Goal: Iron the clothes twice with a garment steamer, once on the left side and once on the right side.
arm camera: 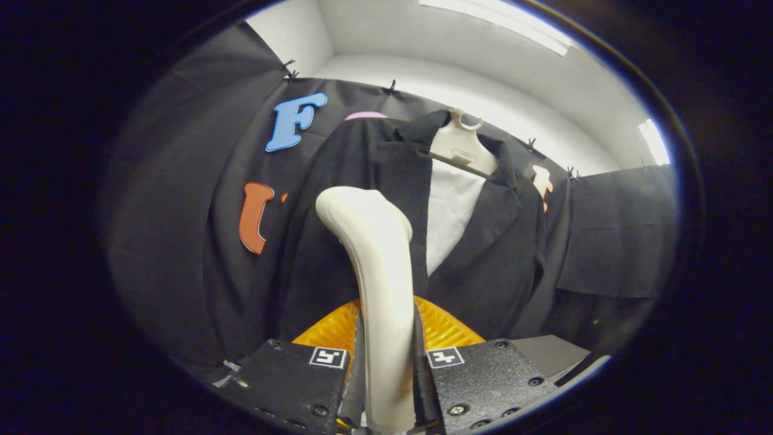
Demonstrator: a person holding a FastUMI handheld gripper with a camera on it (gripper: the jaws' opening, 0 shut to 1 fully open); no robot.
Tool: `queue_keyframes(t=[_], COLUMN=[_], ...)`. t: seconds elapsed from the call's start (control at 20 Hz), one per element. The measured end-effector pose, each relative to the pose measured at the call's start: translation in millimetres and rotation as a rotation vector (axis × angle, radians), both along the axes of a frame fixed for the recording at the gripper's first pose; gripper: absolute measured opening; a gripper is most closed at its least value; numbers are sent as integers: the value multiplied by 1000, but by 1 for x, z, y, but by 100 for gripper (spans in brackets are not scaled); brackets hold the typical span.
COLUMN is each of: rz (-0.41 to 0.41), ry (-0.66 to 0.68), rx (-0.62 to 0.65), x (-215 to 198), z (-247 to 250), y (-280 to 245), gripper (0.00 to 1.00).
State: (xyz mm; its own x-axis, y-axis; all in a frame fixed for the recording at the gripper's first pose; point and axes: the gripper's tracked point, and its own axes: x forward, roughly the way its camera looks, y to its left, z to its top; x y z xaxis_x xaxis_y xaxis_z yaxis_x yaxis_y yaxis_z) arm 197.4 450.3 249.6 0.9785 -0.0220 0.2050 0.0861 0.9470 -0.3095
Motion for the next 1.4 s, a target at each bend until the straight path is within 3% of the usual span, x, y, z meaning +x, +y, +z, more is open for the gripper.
queue_keyframes(t=[0.5,1.4], rz=[-6,-66], ry=[154,418], rx=[1,-120], x=[-7,-7], z=[-91,-270], y=[-11,-28], gripper=[35,35])
